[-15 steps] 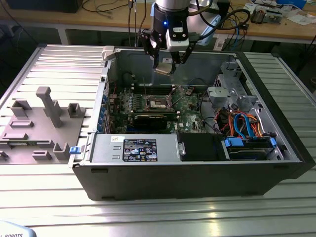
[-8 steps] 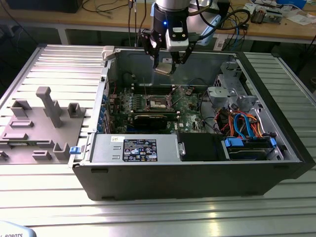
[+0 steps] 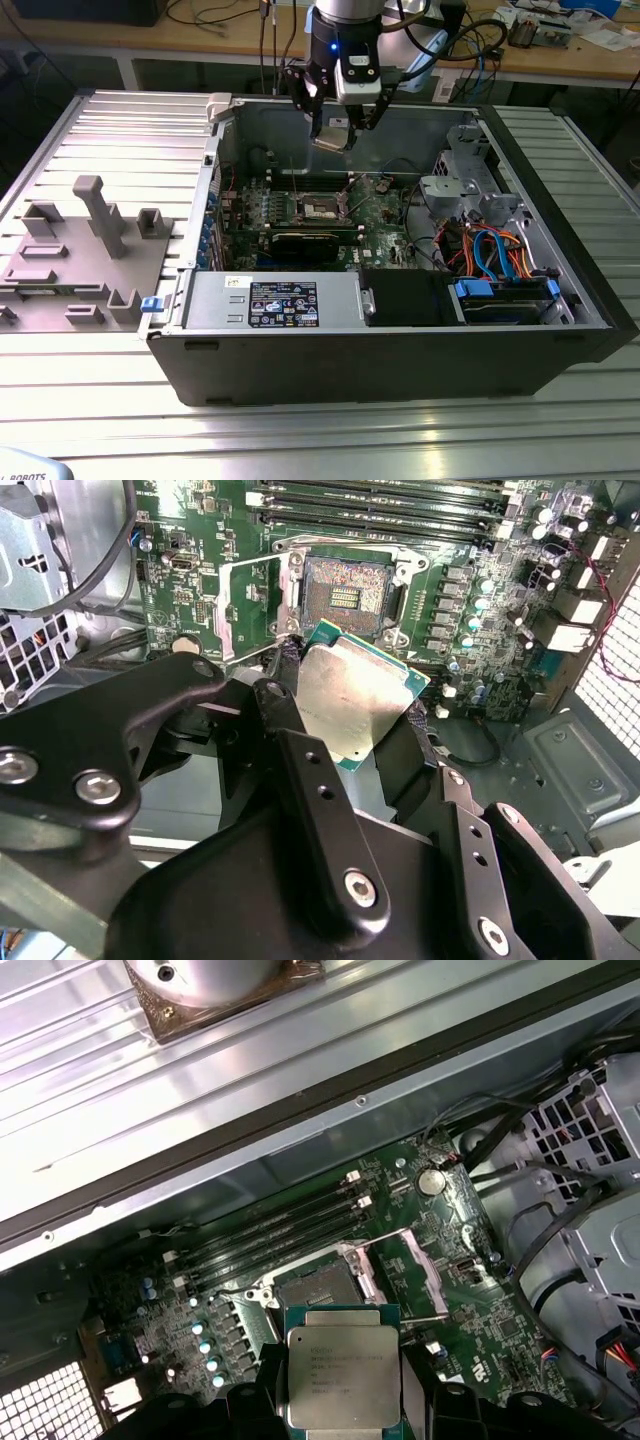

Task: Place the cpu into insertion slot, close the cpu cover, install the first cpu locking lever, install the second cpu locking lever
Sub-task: 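Place the cpu into insertion slot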

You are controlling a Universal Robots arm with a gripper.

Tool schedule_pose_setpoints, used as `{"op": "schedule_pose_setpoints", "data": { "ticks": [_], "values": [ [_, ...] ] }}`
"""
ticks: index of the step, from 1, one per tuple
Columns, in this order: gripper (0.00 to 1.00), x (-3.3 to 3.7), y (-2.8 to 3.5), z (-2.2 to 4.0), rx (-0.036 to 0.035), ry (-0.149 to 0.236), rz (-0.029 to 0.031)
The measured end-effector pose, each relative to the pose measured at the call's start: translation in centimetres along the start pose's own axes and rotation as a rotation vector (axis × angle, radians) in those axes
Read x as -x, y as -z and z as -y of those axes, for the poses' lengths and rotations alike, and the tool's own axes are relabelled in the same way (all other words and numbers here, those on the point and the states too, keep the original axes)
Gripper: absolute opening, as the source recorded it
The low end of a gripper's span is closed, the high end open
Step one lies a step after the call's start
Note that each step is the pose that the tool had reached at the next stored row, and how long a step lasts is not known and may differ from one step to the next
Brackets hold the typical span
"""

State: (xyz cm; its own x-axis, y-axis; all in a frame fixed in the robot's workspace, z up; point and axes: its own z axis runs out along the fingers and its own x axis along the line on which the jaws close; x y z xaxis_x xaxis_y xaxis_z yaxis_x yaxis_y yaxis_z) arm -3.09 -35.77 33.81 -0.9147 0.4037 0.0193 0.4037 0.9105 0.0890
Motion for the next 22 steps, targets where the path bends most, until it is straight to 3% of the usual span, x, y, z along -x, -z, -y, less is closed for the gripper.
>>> {"op": "schedule_pose_setpoints", "data": {
  "ticks": [22],
  "values": [
    [0.54,0.0,-0.02,0.0,0.0007,-0.032,0.0029]
  ]
}}
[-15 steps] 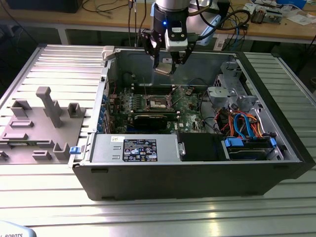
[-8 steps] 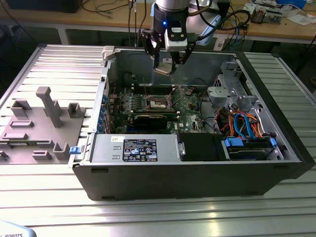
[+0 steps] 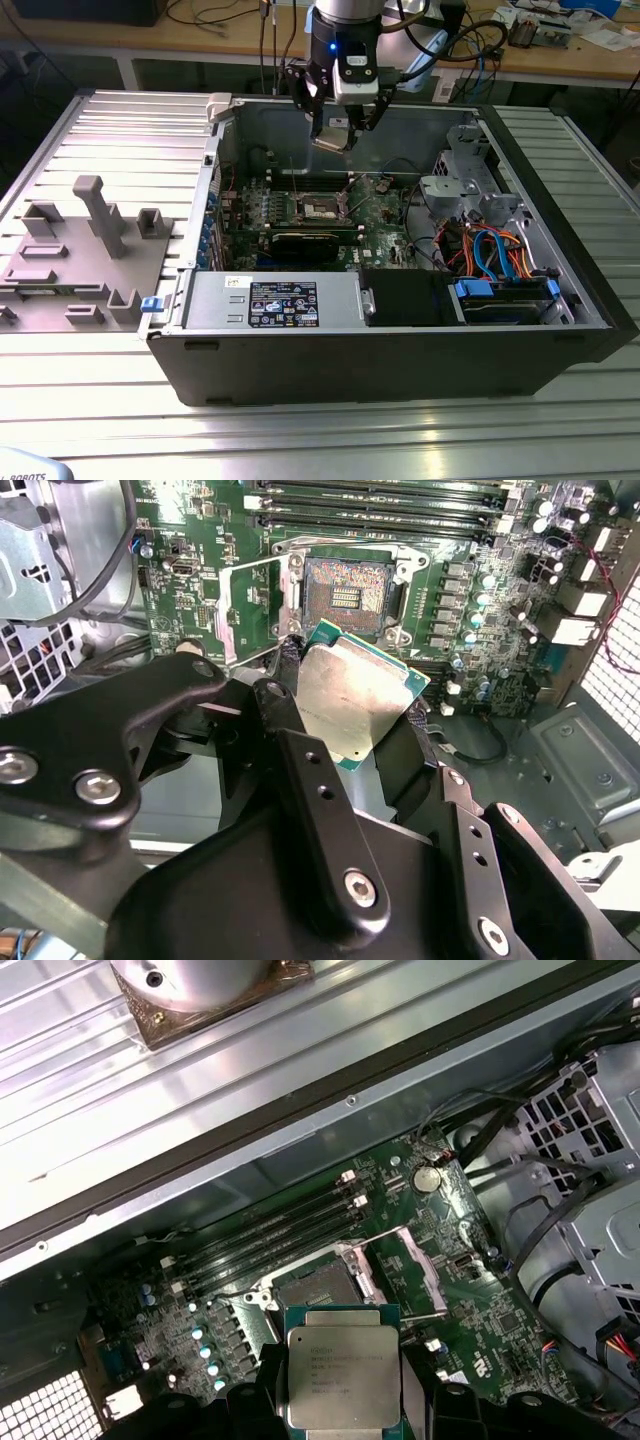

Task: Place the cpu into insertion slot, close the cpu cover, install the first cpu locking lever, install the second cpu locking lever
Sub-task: 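Place the cpu into insertion slot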

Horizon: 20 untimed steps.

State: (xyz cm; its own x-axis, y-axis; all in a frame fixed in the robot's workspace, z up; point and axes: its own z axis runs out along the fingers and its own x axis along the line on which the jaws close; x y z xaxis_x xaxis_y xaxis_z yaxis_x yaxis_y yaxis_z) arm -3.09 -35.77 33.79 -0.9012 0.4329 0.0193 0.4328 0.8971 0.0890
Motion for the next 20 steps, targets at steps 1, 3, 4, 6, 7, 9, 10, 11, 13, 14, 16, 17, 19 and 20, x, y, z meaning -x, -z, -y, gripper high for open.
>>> {"op": "schedule_pose_setpoints", "data": {
  "ticks": [1,3,4,6,7,9,10,11,13,14,16,17,19,20],
  "values": [
    [0.54,0.0,0.0,0.0,0.0,-0.001,0.0001],
    [0.54,0.0,0.0,0.0,0.0,-0.004,0.0004],
    [0.54,0.0,0.0,0.0,0.0,-0.005,0.0005],
    [0.54,0.0,0.0,0.0,0.0001,-0.007,0.0007],
    [0.54,0.0,0.0,0.0,0.0001,-0.008,0.0008],
    [0.54,0.0,-0.01,0.0,0.0002,-0.01,0.0009],
    [0.54,0.0,-0.01,0.0,0.0001,-0.011,0.001],
    [0.54,0.0,-0.01,0.0,0.0002,-0.012,0.0011],
    [0.54,0.0,-0.01,0.0,0.0002,-0.014,0.0013],
    [0.54,0.0,-0.01,0.0,0.0002,-0.015,0.0014],
    [0.54,0.0,-0.01,0.0,0.0003,-0.018,0.0016],
    [0.54,0.0,-0.01,0.0,0.0004,-0.019,0.0017],
    [0.54,0.0,-0.01,0.0,0.0004,-0.021,0.0019],
    [0.54,0.0,-0.01,0.0,0.0005,-0.022,0.002]
  ]
}}
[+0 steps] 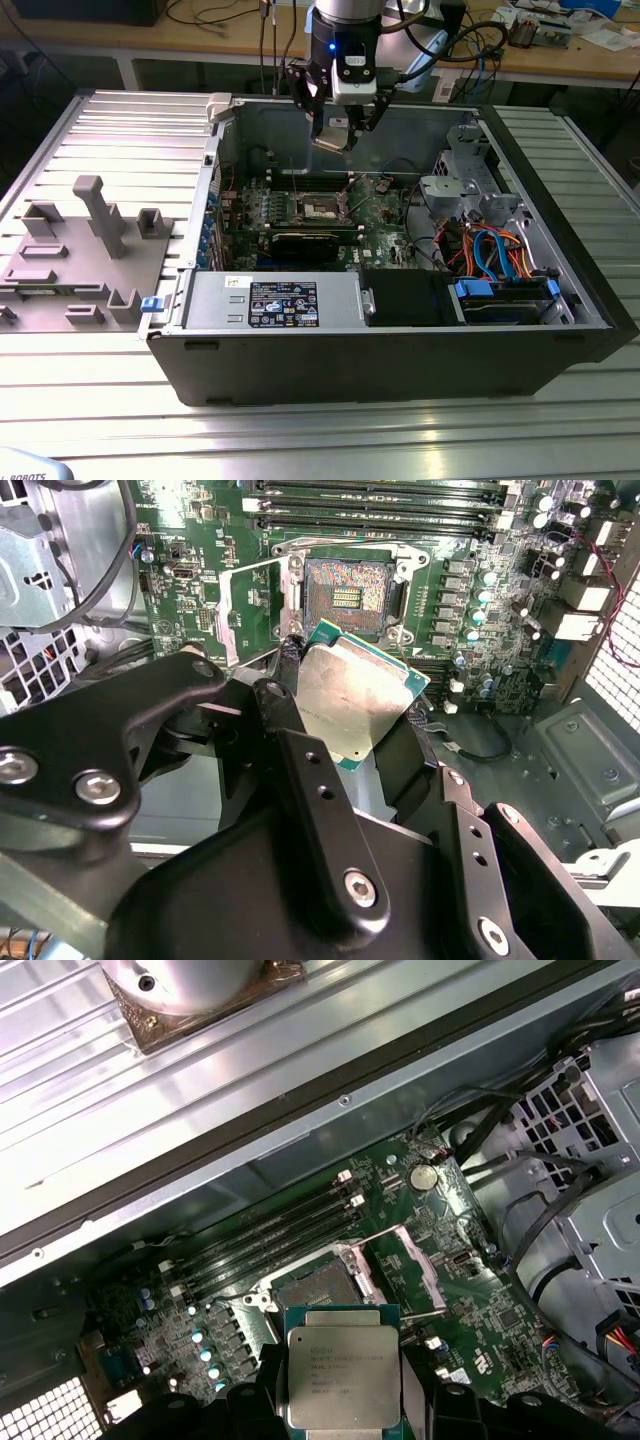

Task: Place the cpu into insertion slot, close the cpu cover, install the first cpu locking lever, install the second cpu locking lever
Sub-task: 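Place the cpu into insertion slot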

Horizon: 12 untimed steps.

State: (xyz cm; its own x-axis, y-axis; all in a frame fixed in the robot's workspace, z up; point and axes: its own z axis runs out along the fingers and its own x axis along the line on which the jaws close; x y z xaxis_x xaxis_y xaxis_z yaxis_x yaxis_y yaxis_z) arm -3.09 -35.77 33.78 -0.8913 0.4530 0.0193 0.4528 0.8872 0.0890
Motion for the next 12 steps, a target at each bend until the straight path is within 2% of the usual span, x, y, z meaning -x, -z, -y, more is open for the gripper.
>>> {"op": "schedule_pose_setpoints", "data": {
  "ticks": [12],
  "values": [
    [0.54,0.0,-0.01,0.0,0.0003,-0.015,0.0014]
  ]
}}
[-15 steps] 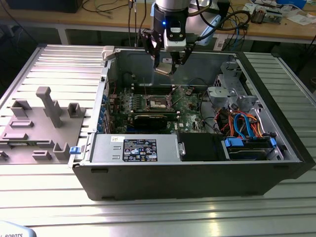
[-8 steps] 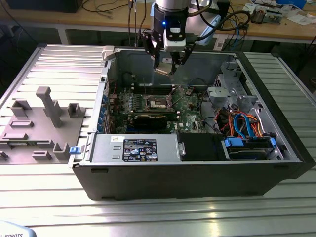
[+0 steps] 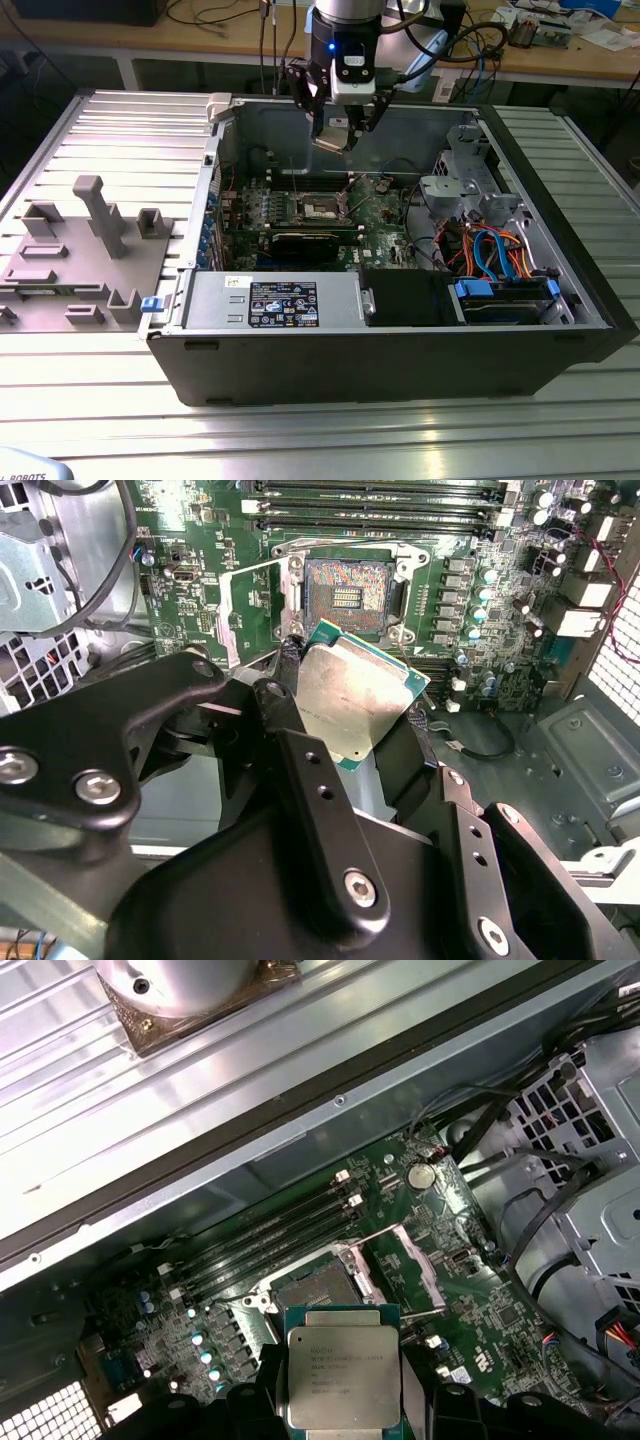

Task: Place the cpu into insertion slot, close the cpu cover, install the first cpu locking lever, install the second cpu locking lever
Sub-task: 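Place the cpu into insertion slot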

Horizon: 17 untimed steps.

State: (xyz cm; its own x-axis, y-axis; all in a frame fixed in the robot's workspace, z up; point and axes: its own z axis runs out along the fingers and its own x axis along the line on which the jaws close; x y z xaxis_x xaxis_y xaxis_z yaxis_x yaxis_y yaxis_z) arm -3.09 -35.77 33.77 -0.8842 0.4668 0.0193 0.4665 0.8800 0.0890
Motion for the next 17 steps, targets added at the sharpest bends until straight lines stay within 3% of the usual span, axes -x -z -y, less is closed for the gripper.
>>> {"op": "schedule_pose_setpoints", "data": {
  "ticks": [17],
  "values": [
    [0.54,0.0,-0.01,0.0,0.0003,-0.02,0.0018]
  ]
}}
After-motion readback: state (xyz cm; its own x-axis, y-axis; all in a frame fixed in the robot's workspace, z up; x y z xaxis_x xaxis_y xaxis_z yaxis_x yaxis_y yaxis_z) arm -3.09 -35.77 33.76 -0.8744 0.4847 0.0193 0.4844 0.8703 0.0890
